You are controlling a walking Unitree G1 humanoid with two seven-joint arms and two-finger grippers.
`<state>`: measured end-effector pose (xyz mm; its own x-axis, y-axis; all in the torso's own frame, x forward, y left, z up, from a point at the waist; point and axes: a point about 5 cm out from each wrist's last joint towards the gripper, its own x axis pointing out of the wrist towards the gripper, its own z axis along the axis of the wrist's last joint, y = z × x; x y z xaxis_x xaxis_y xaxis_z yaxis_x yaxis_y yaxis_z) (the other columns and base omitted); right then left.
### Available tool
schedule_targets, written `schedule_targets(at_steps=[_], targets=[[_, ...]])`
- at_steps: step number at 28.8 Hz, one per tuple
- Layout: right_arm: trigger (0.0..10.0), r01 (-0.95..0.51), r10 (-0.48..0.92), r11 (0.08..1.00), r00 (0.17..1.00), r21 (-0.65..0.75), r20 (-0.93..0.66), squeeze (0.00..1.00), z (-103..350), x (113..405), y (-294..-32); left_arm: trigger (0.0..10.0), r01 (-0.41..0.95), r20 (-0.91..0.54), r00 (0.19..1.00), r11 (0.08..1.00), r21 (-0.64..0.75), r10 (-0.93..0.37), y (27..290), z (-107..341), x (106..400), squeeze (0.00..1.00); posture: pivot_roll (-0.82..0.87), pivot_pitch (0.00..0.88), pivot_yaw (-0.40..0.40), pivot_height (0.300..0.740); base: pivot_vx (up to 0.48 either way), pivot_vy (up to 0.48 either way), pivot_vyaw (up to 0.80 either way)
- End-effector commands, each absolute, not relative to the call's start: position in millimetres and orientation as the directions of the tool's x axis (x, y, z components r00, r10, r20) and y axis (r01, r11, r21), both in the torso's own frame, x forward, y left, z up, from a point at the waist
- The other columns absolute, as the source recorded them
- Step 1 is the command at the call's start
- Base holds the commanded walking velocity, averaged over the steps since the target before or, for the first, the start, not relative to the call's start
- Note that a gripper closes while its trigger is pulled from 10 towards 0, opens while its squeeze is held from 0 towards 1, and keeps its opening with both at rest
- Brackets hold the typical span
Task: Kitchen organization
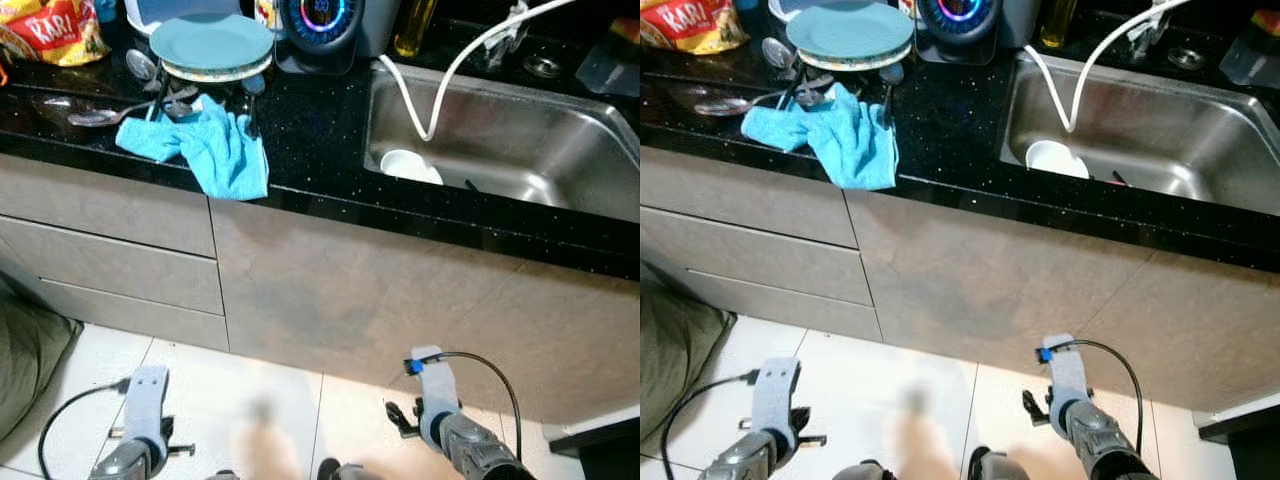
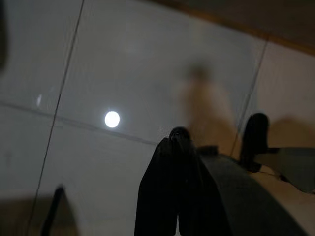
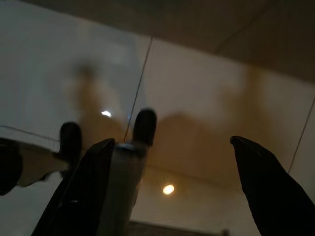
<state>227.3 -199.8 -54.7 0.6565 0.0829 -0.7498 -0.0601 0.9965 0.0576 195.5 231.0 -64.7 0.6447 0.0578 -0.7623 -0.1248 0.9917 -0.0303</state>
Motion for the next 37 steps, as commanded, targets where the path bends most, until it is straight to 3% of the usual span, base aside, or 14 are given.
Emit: schedule_targets(at_steps=[1,12,16,37], targets=[[10.0,0.018,0.032,0.998,0.575,0.053,-0.818,0.0,-72.8,198.6,-204.3,10.0,-0.16,-0.821,0.565,0.987,-0.013,0.081,225.1,-79.5,174.2,0.0,0.11,0.101,-0.069,0.74,0.0,0.0,0.0],[10.0,0.061,-0.027,0.998,0.493,0.004,-0.869,0.0,-90.5,161.8,-208.3,10.0,-0.169,-0.854,0.518,0.985,-0.038,0.056,220.3,-88.4,159.5,0.0,0.11,0.075,-0.066,0.74,0.0,0.0,0.0],[10.0,0.123,-0.088,0.992,0.438,-0.037,-0.895,0.0,-97.6,139.2,-219.2,10.0,-0.153,-0.879,0.476,0.986,-0.062,0.018,216.7,-96.4,141.2,0.0,0.11,0.067,-0.064,0.74,0.0,0.0,0.74],[10.0,0.105,-0.113,0.992,0.444,-0.074,-0.889,0.0,-93.4,146.1,-228.2,10.0,-0.139,-0.893,0.45,0.986,-0.089,-0.017,211.1,-100.0,134.3,0.0,0.11,0.05,-0.084,0.74,0.0,0.0,0.74]])
